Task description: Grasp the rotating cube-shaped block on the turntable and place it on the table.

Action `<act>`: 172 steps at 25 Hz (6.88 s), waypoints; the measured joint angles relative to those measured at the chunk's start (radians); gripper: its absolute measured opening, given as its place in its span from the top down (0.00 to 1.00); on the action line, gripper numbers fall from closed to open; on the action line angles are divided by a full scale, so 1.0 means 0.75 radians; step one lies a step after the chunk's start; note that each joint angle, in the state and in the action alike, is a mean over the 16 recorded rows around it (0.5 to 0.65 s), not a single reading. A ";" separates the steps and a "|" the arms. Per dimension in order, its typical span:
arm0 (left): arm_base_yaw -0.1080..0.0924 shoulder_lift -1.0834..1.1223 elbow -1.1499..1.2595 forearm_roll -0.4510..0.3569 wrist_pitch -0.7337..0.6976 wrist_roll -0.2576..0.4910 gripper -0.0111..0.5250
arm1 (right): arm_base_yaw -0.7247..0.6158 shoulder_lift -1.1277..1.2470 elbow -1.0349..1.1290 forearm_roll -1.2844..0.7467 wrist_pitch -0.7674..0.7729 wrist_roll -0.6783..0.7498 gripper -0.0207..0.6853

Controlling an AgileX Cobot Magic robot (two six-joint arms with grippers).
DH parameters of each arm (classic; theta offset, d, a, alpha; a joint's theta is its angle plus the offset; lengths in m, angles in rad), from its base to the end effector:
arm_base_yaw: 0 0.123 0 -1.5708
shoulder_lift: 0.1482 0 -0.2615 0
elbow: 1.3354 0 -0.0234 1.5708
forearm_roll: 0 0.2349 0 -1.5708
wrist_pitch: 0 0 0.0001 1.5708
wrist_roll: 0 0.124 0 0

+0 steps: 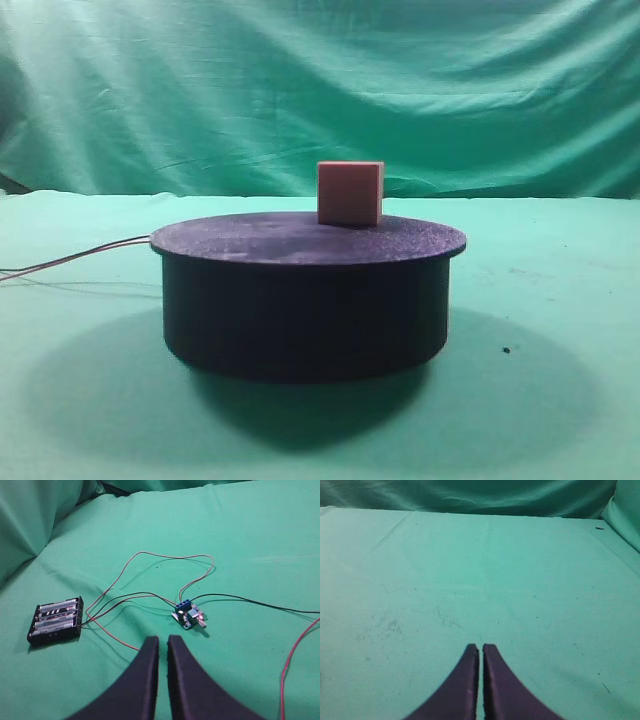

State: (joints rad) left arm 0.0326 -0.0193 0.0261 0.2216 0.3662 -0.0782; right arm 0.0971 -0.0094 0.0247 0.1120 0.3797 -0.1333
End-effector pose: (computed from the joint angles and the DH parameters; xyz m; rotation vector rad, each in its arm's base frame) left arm 0.0914 0.0128 0.1648 0.0343 1.8512 0.1855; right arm 0.0908 0.0140 0.1620 -0.1469 1.8713 0.0856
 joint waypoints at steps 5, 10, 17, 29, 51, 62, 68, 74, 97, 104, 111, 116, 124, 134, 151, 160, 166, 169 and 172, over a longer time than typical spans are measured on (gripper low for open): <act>0.000 0.000 0.000 0.000 0.000 0.000 0.98 | 0.000 0.000 0.000 0.000 0.000 0.000 0.97; 0.000 0.000 0.000 0.000 0.000 0.000 0.98 | 0.000 0.000 0.001 -0.006 -0.013 0.003 0.97; 0.000 0.000 0.000 0.000 0.000 0.000 0.98 | 0.000 0.000 0.002 0.060 -0.265 0.071 0.97; 0.000 0.000 0.000 0.000 0.000 0.000 0.98 | 0.000 0.185 -0.261 0.207 -0.307 0.129 0.97; 0.000 0.000 0.000 0.000 0.000 0.000 0.98 | 0.302 1.169 -0.623 0.242 0.346 -0.033 0.97; 0.000 0.000 0.000 0.000 0.000 0.000 0.98 | 0.731 1.637 -1.023 0.083 0.485 0.204 0.88; 0.000 0.000 0.000 0.000 0.000 0.000 0.98 | 0.829 1.799 -1.205 0.055 0.564 0.305 0.58; 0.000 0.000 0.000 0.000 0.000 0.000 0.98 | 0.848 1.899 -1.278 0.112 0.592 0.312 0.25; 0.000 0.000 0.000 0.000 0.000 0.000 0.98 | 0.818 2.080 -1.363 -0.045 0.519 0.272 0.60; 0.000 0.000 0.000 0.000 0.000 0.000 0.98 | 0.681 1.948 -1.247 -0.155 0.551 0.396 0.63; 0.000 0.000 0.000 0.000 0.000 0.000 0.98 | 0.541 1.904 -1.020 -0.125 0.422 0.415 0.61; 0.000 0.000 0.000 0.000 0.000 0.000 0.98 | 0.507 1.921 -0.921 -0.055 0.320 0.383 0.49; 0.000 0.000 0.000 0.000 0.000 0.000 0.98 | 0.506 1.800 -1.009 -0.069 0.430 0.385 0.46; 0.000 0.000 0.000 0.000 0.000 0.000 0.98 | 0.506 1.267 -1.056 -0.144 0.674 0.433 0.86; 0.000 0.000 0.000 0.000 0.000 0.000 0.98 | 0.499 0.720 -0.884 -0.170 0.556 0.317 0.97; 0.000 0.000 0.000 0.000 0.000 0.000 0.98 | 0.335 0.560 -0.658 -0.154 0.317 0.100 0.97; 0.000 0.000 0.000 0.000 0.000 0.000 0.98 | 0.162 0.330 -0.376 -0.123 0.127 0.051 0.97; 0.000 0.000 0.000 0.000 0.000 0.000 0.98 | 0.093 0.214 -0.239 -0.116 0.052 0.045 0.97; 0.000 0.000 0.000 0.000 0.000 0.000 0.98 | 0.052 0.120 -0.134 -0.114 0.003 0.042 0.97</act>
State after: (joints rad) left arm 0.0326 -0.0193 0.0261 0.2216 0.3662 -0.0782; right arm 0.1362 0.0805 -0.0755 0.0268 0.3821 -0.1019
